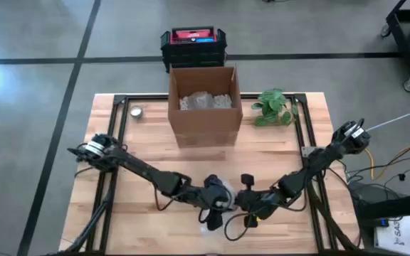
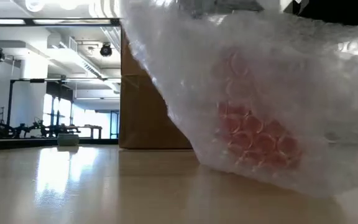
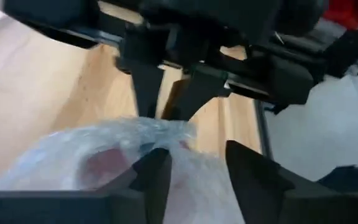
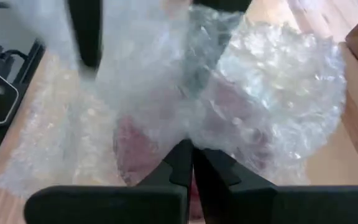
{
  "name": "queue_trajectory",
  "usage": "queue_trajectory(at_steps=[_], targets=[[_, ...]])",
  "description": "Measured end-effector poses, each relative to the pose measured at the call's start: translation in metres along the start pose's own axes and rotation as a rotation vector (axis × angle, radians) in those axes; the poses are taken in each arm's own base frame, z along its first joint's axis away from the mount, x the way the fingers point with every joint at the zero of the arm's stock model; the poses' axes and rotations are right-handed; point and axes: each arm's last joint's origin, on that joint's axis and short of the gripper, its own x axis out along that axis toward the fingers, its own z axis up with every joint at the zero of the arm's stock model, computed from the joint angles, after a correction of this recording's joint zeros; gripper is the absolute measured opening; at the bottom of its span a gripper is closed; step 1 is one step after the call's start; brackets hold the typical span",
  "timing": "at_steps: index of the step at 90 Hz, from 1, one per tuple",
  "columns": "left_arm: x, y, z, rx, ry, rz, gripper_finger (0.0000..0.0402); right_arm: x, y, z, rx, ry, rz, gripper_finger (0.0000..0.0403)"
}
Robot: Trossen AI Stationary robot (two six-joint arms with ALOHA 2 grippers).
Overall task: Wrap mug
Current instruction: Wrap the orange mug with bubble wrap
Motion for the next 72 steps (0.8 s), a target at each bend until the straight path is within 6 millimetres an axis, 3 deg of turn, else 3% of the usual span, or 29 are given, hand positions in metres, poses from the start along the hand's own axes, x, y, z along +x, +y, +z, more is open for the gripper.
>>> queue_trajectory(at_steps=[9, 16, 33, 46, 61, 72], targets=[[-0.020, -0.003, 0.009, 0.010, 0.030, 0.038, 0.0165, 0.000, 0.001, -0.001, -0.001, 0.003, 0.003, 0.0000], [-0.031, -0.005, 0.004, 0.024, 0.090, 0.067, 0.0166, 0.000, 0.000, -0.001, 0.000, 0.003, 0.002, 0.0000], [-0.049, -0.013, -0.024, 0.020, 0.274, 0.158, 0.0144, 0.000, 0.001, 0.000, 0.002, -0.002, 0.001, 0.0000], [-0.043, -0.018, -0.062, 0.030, 0.341, 0.160, 0.0119, 0.000, 0.000, 0.000, -0.001, -0.005, -0.003, 0.0000], [-0.030, -0.023, -0.080, 0.051, 0.210, 0.029, 0.0088, 0.000, 0.000, 0.000, -0.002, -0.007, -0.007, 0.0000], [-0.020, -0.023, -0.065, 0.094, -0.014, -0.073, 0.0065, 0.000, 0.000, 0.000, -0.002, -0.007, -0.006, 0.0000]])
